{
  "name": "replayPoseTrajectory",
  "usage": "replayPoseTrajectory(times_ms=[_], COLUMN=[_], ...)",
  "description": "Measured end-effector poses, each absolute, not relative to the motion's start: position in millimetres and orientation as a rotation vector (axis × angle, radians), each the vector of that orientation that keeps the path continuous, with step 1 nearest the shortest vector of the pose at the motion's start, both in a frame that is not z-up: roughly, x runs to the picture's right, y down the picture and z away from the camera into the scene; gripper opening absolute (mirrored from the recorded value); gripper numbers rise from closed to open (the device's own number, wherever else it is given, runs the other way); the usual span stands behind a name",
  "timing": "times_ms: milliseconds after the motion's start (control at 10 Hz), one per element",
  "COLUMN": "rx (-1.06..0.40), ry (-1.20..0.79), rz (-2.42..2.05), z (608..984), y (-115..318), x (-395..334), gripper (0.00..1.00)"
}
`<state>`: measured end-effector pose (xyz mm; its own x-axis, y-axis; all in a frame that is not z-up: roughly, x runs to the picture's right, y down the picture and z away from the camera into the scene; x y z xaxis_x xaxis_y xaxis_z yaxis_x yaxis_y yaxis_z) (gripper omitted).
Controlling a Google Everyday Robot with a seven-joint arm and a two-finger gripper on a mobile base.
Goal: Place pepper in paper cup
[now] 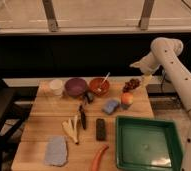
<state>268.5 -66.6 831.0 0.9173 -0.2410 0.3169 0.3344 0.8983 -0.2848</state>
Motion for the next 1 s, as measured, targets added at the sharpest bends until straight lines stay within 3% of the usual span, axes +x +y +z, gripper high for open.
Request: replayPoseTrajectory(times_ms=[500,1000], rx=[-0.356,-0.408], ry=[-0.295,-0.409], rz=[-0.345,-0.637], z=[825.9,797.9], y=[-67.6,-40.5], x=[265.8,192.2], gripper=[0.8,0.8])
